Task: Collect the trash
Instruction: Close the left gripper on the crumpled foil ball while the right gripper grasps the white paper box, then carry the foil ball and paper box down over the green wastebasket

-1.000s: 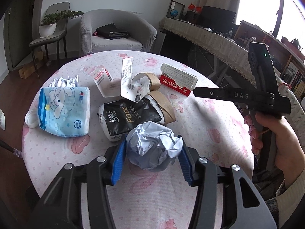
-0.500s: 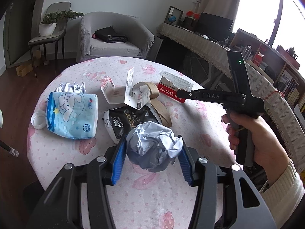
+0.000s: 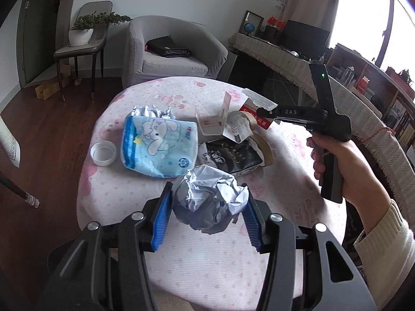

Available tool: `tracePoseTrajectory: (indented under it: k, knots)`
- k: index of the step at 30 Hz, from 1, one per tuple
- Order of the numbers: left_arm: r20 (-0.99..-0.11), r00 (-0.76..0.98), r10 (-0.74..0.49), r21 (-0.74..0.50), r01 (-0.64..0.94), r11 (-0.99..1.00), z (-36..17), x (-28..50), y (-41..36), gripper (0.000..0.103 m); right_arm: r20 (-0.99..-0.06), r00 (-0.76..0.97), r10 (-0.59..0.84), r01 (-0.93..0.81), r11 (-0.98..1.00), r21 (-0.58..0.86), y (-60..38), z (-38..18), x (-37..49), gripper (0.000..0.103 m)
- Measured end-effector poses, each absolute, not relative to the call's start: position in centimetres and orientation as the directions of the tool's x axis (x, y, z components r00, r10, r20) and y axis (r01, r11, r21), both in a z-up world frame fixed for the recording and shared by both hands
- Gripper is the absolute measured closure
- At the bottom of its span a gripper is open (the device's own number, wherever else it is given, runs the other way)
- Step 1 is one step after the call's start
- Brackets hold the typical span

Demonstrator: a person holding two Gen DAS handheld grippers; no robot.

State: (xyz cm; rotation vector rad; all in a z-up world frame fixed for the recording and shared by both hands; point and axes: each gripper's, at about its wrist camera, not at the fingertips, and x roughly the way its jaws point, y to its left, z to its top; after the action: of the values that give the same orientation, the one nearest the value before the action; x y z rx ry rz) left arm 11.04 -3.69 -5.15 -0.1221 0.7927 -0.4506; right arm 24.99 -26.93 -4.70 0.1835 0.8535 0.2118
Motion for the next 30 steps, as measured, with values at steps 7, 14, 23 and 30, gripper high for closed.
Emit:
tracePoseTrajectory:
  k: [7, 14, 23, 30]
  knots:
    - [-0.673, 0.635, -0.379, -0.251, 0.286, 0.925, -5.5, 10.9, -0.2, 0.050, -0.714, 0.660, 0.231, -0.130, 0.972, 0.194, -25.2, -3.6, 24.5, 0.101]
    - [-0.677, 0.658, -0.330, -0.213, 0.253, 0.944, -5.7, 10.1, 2.7, 0.050, -0.682, 0.701, 0.210, -0.149, 0.978, 0.148, -23.7, -0.8, 23.0, 0.101]
    - [-0.722, 0.646, -0.250, -0.186, 0.167, 0.968, -8.4, 9.6, 7.4, 0.050, -0.617, 0.713, 0.333, -0.282, 0.942, 0.181, -18.6, 3.7, 20.2, 0.101]
    - [-0.729, 0.655, -0.198, -0.162, 0.116, 0.980, -8.9, 8.1, 11.1, 0.051, -0.607, 0.635, 0.478, -0.446, 0.868, 0.218, -11.3, 4.9, 18.6, 0.101]
